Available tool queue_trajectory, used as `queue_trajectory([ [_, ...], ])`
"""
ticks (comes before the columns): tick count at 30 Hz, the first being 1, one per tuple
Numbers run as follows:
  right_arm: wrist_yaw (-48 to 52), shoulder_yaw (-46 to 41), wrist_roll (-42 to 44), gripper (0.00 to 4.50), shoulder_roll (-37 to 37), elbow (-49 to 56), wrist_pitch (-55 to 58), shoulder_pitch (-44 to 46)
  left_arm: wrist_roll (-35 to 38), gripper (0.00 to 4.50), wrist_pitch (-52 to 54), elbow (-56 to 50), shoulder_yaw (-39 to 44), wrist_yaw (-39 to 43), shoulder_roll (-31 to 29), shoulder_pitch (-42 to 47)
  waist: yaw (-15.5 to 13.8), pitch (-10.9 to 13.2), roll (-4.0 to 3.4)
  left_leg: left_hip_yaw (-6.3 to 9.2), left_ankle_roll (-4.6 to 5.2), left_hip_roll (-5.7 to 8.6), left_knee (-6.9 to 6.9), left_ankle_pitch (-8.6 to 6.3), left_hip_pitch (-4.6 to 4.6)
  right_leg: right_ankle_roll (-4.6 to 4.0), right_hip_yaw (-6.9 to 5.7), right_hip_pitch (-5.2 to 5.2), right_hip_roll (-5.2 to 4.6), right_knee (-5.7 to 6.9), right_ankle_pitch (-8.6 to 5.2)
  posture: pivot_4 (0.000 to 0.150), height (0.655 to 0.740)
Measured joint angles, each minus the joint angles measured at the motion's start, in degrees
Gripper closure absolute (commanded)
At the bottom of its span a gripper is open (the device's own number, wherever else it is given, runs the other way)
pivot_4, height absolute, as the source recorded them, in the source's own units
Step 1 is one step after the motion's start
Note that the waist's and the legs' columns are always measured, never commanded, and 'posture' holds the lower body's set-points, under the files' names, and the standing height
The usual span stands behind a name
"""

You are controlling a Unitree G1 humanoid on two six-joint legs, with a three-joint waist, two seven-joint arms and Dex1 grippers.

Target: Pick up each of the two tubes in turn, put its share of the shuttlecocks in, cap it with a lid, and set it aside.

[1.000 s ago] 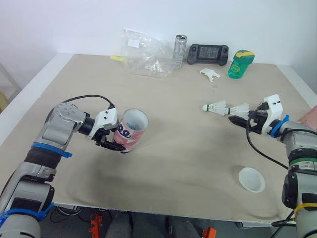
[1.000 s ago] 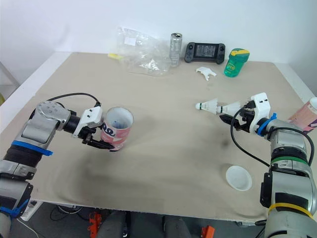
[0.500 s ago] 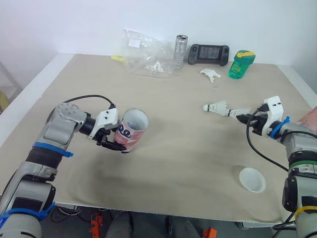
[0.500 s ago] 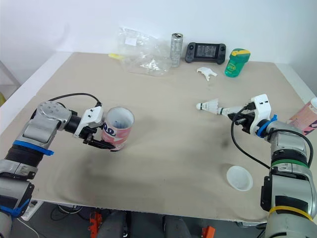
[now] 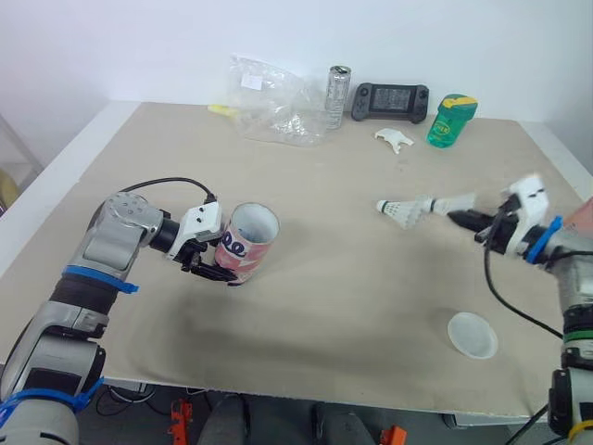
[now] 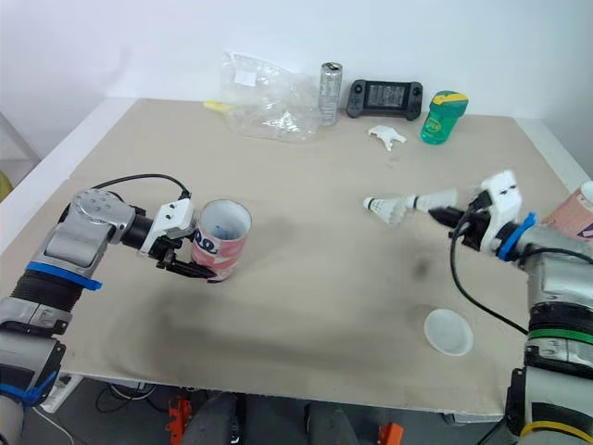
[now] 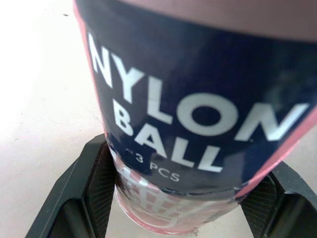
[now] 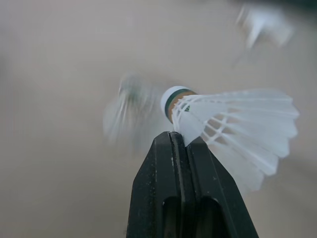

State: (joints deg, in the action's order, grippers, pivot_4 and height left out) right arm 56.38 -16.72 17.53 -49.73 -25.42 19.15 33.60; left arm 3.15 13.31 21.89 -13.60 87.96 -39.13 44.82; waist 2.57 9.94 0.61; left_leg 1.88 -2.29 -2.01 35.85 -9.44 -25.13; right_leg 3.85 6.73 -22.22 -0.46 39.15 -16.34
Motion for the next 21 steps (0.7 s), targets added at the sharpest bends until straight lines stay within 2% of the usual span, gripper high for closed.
queue_trajectory([
  [5,-0.4,-1.3,2.3,4.41,-1.4,12.6,3.7,-4.2,-0.1,1.51,-0.7,0.4,0.0,0.1,0.2,0.2,-0.1,0.0,0.00,0.00,0.00,0.02,0.01,0.00,-0.02,0.01,0.00,0.00,-0.01,-0.01,-0.01,0.150,0.7394],
  [12,-0.2,-0.3,10.6,4.41,-1.4,33.9,9.8,-3.1,-0.3,1.51,-1.2,1.8,-0.1,0.3,0.6,0.8,-0.1,0.0,-0.04,0.04,0.06,0.01,0.02,0.04,-0.01,0.16,-0.03,0.02,-0.02,0.00,-0.04,0.150,0.7394],
  [15,0.8,7.2,14.3,4.41,1.0,45.1,12.3,-1.6,-0.5,1.51,-1.7,2.1,-0.2,0.3,0.9,1.0,-0.2,0.0,-0.04,0.09,0.08,-0.01,0.03,0.05,-0.04,0.19,-0.09,0.01,-0.01,0.00,-0.06,0.150,0.7394],
  [18,1.1,16.5,14.2,4.41,4.0,50.1,13.3,1.8,-0.6,1.51,-2.1,2.6,-0.3,0.3,1.2,1.4,-0.3,0.0,-0.02,0.09,0.08,0.00,0.15,0.05,-0.10,0.22,-0.09,0.01,-0.03,-0.01,-0.05,0.150,0.7394],
  [21,1.3,20.4,13.6,4.41,6.1,50.4,13.4,5.1,-0.5,1.51,-2.2,3.0,-0.4,0.4,1.5,1.7,-0.6,0.0,-0.01,0.10,0.08,0.01,0.21,0.05,-0.16,0.20,-0.09,-0.02,-0.03,-0.01,-0.03,0.150,0.7394],
])
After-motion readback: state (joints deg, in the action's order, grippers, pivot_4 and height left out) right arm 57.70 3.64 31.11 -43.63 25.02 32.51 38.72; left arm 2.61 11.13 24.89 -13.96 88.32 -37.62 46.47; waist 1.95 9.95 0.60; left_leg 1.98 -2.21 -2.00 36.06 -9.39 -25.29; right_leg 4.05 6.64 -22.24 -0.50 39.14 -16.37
